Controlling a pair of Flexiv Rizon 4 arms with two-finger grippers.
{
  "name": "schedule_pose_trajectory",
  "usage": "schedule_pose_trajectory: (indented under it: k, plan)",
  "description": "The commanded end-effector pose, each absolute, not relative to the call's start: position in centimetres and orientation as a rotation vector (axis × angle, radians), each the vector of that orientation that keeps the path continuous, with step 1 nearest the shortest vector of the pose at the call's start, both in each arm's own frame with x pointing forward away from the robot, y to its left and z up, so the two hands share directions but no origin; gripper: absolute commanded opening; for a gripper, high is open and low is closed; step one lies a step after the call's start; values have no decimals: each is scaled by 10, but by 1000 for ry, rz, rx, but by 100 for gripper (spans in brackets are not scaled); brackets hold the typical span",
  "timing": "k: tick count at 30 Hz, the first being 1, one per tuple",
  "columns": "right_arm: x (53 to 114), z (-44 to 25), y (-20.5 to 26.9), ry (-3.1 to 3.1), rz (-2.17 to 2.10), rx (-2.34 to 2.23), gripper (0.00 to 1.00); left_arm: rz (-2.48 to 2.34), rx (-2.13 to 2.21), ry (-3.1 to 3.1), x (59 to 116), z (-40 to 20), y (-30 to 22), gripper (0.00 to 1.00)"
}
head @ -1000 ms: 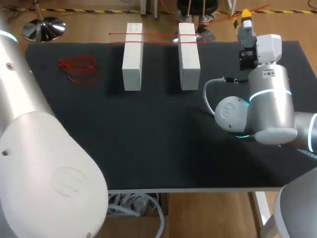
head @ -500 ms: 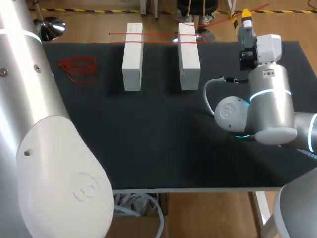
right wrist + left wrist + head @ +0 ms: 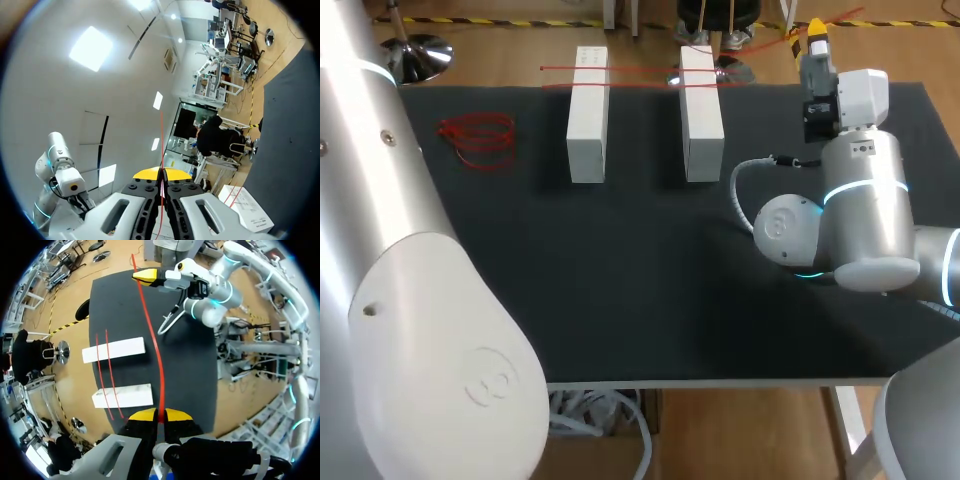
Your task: Grab the tape and strap the tape.
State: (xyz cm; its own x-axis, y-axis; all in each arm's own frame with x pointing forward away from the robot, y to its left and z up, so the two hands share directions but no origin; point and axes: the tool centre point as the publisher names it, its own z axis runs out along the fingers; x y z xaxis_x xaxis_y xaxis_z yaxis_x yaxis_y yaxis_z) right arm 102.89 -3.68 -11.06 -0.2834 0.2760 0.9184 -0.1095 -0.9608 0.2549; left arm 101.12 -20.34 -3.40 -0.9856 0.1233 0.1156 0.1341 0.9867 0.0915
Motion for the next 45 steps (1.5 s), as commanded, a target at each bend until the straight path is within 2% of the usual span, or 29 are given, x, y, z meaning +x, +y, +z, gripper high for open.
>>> schedule_pose_trajectory:
  k: [1, 45]
  plan:
    - [1029, -109, -36, 205, 2324, 1717, 0, -162, -199, -3024, 1010, -33, -205, 0]
    - [1029, -109, -36, 205, 2324, 1717, 0, -219, -232, -3022, 1008, -37, -226, 0]
